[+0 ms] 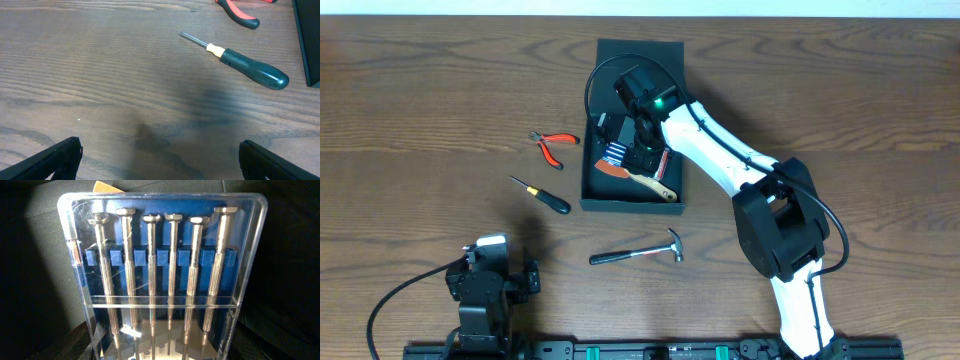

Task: Pack container
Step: 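Carry the screwdriver case left and lower it into the box, then release the case onto the scraper and raise the right gripper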

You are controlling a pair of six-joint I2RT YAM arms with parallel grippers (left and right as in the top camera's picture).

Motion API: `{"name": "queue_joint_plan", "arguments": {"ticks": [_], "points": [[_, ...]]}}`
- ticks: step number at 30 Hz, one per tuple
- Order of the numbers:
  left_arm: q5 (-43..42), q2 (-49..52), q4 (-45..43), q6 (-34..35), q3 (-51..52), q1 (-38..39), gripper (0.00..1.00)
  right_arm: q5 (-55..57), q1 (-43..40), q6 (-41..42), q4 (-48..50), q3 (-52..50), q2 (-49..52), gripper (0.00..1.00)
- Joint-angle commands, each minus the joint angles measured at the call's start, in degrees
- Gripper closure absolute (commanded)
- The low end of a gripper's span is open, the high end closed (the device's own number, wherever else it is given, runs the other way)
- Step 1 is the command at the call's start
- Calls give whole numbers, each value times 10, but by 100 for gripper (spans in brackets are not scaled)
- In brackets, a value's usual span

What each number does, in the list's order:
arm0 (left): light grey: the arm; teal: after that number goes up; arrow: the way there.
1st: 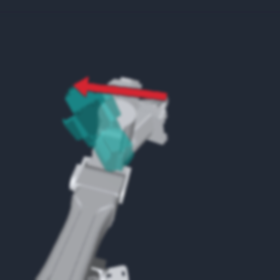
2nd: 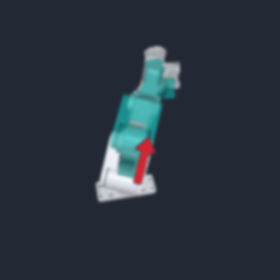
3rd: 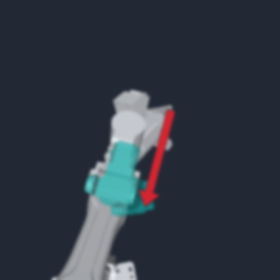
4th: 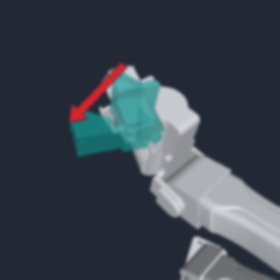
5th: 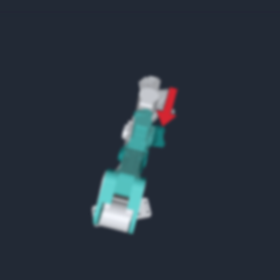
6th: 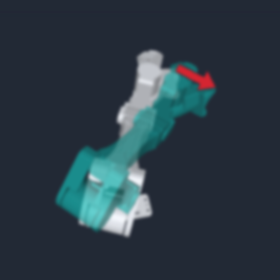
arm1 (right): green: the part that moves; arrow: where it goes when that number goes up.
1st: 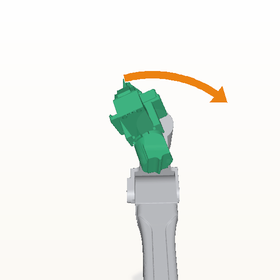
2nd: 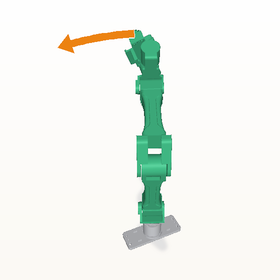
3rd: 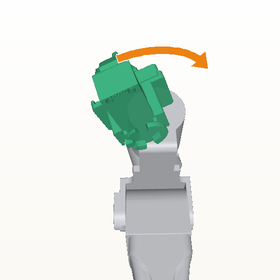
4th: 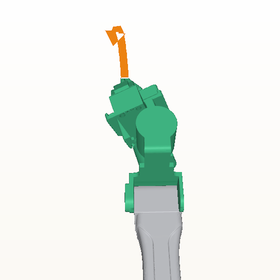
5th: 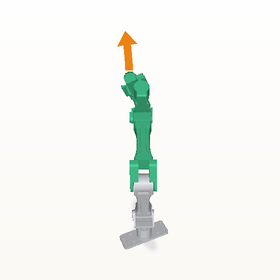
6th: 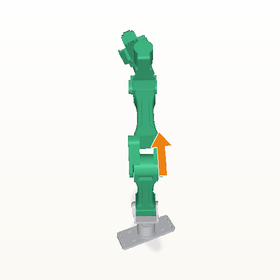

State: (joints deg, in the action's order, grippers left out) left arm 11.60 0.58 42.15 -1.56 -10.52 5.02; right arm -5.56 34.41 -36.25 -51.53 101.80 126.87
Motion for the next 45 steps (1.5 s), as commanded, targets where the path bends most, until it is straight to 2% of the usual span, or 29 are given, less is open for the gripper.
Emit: {"name": "queue_joint_plan", "arguments": {"ticks": [1,14,23,27,33,39,45], "points": [[7,-4,2,-6,8,-2,1,-7,1,6,2,-3,-2,41],[7,-4,2,-6,8,-2,1,-7,1,6,1,-3,-2,34],[7,-4,2,-6,8,-2,1,-7,1,6,2,-3,-2,17],[7,-4,2,-6,8,-2,2,-7,1,6,2,-3,-2,1],[7,-4,2,-6,8,-2,2,-7,2,34,0,11,-22,1],[7,-4,2,-6,8,-2,2,-7,2,34,-7,15,-103,1],[7,-4,2,-6,8,-2,2,-34,2,27,-94,15,-202,1]]}}
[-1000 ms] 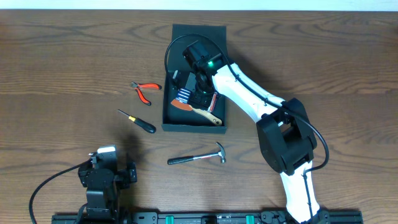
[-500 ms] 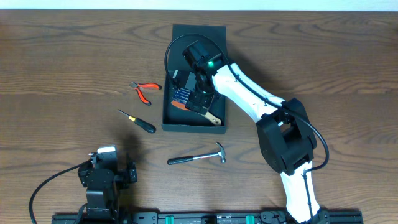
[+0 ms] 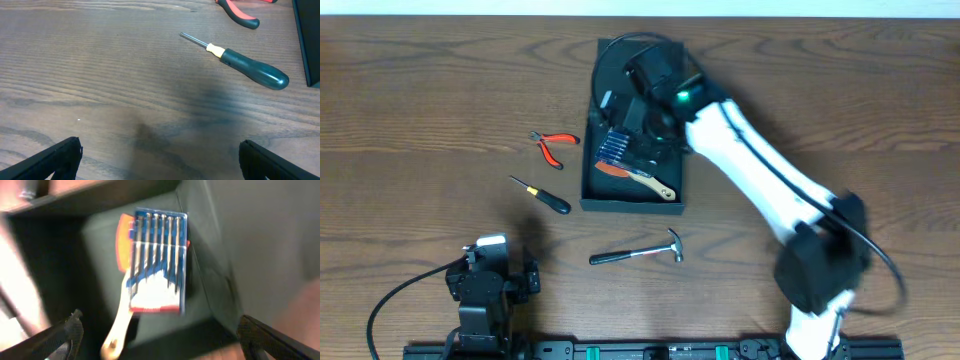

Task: Pack container
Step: 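Release the case onto the scraper and raise the right gripper, then move the right gripper down to the hammer's handle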

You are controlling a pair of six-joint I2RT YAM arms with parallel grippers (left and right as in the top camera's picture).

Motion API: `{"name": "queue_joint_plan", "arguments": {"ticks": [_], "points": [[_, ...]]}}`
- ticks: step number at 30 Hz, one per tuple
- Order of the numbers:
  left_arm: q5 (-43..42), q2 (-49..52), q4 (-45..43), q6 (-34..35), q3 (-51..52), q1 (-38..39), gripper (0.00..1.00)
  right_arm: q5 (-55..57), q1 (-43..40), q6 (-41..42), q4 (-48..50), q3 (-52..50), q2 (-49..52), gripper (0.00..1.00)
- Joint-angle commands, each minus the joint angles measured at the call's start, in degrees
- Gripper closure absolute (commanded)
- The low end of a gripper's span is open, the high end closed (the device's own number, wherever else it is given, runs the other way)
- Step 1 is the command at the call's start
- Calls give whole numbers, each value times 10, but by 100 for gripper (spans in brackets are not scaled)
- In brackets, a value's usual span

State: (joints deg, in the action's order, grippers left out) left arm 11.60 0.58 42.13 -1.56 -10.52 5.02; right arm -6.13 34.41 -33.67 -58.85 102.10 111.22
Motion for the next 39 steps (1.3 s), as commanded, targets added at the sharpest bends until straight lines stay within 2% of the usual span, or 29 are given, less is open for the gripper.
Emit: {"name": "queue_joint_plan", "arguments": {"ticks": [1,4,8,17,23,31,39], "points": [[7,-4,2,-6,8,-2,1,-63,2,-26,-61,12,-64,1],[7,-4,2,-6,8,-2,1,-139,6,-101,-159,12,-95,1],[7,-4,2,-6,8,-2,1,-179,25,-136,-270,12,-106,1],[7,-4,2,-6,8,-2,1,-123,111,-111,-300,-14,-104,1],[7,-4,2,-6,8,-2,1,-108,133,-84,-253,-82,-104,1],[7,-4,2,-6,8,-2,1,-66,144,-10,-106,-233,-104,1],[7,-4,2,-6,8,-2,1,-42,144,22,-27,-311,-104,1]]}}
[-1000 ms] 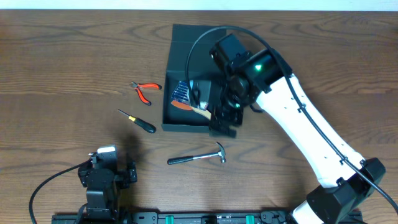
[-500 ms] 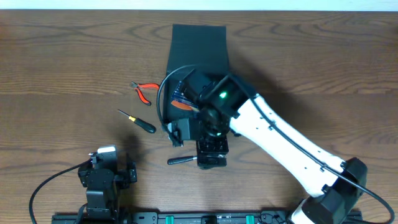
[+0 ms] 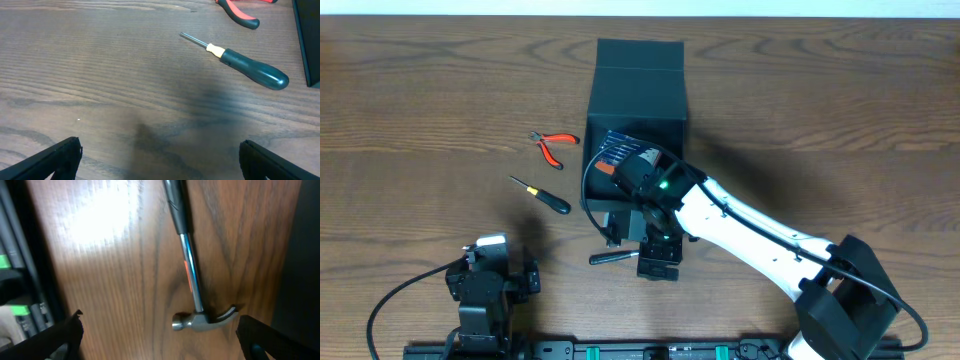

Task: Pack container
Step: 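Move the right gripper down to the hammer's handle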

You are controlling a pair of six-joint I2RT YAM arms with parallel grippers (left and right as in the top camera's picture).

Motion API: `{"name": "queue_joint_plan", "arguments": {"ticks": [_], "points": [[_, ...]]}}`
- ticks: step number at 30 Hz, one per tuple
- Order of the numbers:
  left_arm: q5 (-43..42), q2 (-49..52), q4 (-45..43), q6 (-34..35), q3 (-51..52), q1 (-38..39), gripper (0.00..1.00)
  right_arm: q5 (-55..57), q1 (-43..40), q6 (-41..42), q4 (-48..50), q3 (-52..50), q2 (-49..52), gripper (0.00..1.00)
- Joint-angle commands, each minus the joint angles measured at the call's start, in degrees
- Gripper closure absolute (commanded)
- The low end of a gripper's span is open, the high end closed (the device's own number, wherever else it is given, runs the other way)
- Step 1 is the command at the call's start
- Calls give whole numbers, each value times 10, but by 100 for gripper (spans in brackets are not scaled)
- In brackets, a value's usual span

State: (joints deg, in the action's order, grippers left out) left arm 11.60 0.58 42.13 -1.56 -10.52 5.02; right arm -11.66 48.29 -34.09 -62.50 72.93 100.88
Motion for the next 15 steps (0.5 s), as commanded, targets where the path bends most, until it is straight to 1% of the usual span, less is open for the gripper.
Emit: {"name": "queue_joint_plan", "arguments": {"ticks": [1,9,15], "points": [[7,-4,2,-6,8,-2,1,14,5,28,19,-29,0,1],[7,-4,2,-6,8,-2,2,14,5,56,107,-92,0,1],[7,-4,2,-6,8,-2,1,36,5,58,146,-115,0,1]]}}
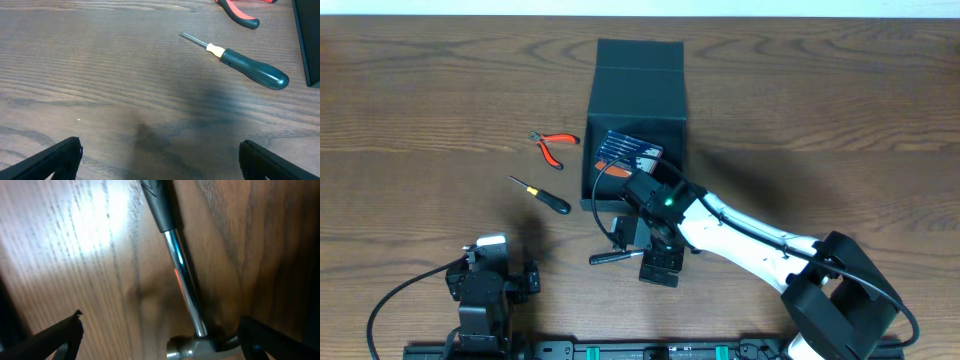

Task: Pack container
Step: 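Move the right gripper down to the hammer's handle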

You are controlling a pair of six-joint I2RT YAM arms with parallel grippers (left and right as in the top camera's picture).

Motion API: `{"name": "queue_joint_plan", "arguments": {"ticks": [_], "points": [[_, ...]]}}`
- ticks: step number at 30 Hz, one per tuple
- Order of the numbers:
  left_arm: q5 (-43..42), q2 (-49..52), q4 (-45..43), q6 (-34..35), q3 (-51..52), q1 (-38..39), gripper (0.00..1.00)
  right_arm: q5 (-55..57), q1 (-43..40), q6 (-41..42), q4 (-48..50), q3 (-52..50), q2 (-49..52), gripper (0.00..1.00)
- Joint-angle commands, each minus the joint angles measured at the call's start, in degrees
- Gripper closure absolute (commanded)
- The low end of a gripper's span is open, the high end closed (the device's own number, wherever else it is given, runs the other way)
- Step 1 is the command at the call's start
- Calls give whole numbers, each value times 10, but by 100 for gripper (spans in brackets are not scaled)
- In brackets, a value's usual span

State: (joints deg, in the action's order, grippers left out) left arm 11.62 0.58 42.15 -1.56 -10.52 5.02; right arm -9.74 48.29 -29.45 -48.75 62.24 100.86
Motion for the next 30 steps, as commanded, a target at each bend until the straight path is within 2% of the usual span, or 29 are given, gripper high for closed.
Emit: {"name": "queue_joint_plan", "arguments": {"ticks": [1,15,30], "points": [[7,-4,2,-6,8,-2,2,20,5,12,14,-11,0,1],[7,-4,2,-6,8,-2,1,101,5,-12,51,-28,20,3],[7,-4,2,-6,8,-2,1,91,32,-41,56,-28,29,9]]}}
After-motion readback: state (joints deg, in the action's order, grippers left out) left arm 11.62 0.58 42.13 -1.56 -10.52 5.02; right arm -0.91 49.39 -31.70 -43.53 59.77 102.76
